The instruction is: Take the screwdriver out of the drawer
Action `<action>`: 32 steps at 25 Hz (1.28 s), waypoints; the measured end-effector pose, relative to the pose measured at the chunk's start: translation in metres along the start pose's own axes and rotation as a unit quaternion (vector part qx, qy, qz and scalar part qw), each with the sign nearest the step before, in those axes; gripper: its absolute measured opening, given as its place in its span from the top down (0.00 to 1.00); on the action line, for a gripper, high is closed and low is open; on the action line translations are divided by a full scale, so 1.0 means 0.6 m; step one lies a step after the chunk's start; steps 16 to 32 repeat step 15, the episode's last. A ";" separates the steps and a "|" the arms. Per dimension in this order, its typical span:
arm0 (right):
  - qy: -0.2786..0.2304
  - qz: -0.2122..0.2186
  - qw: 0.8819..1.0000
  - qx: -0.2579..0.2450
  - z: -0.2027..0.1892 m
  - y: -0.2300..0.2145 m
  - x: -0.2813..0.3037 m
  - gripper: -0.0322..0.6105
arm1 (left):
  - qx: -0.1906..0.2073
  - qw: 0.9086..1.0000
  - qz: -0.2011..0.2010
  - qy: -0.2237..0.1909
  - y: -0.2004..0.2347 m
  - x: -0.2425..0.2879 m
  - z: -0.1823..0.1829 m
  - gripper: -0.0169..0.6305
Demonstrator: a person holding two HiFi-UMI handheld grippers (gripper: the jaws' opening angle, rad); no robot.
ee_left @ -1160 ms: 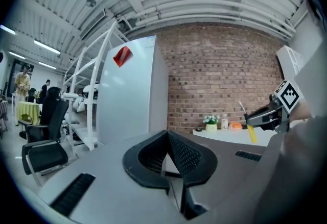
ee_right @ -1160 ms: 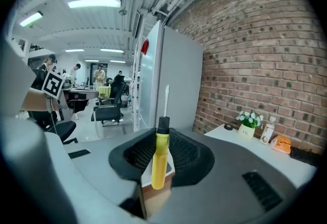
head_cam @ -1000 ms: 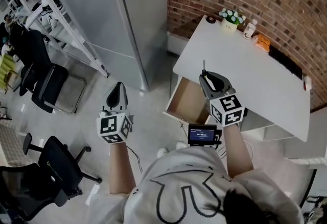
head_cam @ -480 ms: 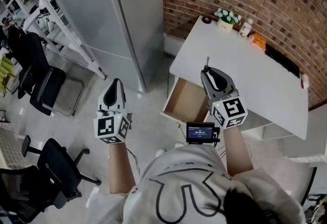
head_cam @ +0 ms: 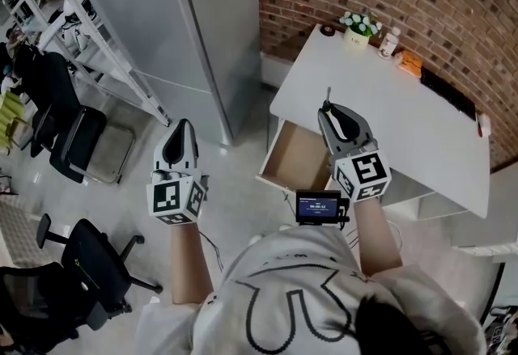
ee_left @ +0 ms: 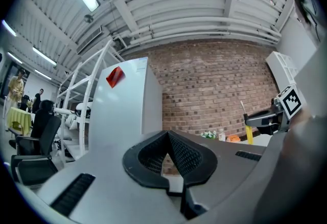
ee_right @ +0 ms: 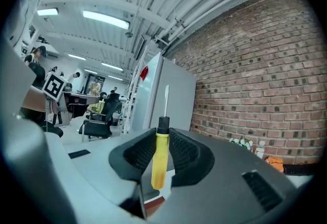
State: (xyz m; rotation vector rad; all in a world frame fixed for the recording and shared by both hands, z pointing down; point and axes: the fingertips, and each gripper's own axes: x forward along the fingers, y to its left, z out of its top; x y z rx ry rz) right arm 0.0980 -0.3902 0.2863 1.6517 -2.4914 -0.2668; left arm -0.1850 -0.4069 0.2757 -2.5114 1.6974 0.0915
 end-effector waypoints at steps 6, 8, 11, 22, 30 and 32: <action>-0.002 -0.004 1.000 0.001 0.001 0.001 -0.006 0.83 | 0.002 1.000 -0.003 0.000 -0.003 -0.004 0.000 0.95; -0.002 -0.006 1.000 0.001 0.001 0.001 -0.008 0.83 | 0.002 1.000 -0.004 -0.001 -0.003 -0.004 0.000 0.95; -0.001 -0.007 1.000 0.001 -0.002 0.005 -0.010 0.83 | 0.001 1.000 -0.004 -0.002 -0.002 -0.006 -0.001 0.95; 0.001 -0.007 1.000 0.001 0.000 0.011 -0.011 0.83 | -0.002 1.000 -0.004 -0.005 0.002 -0.009 0.002 0.95; 0.001 -0.007 1.000 0.001 0.000 0.011 -0.011 0.83 | -0.002 1.000 -0.004 -0.005 0.002 -0.009 0.002 0.95; 0.001 -0.007 1.000 0.001 0.000 0.011 -0.011 0.83 | -0.002 1.000 -0.004 -0.005 0.002 -0.009 0.002 0.95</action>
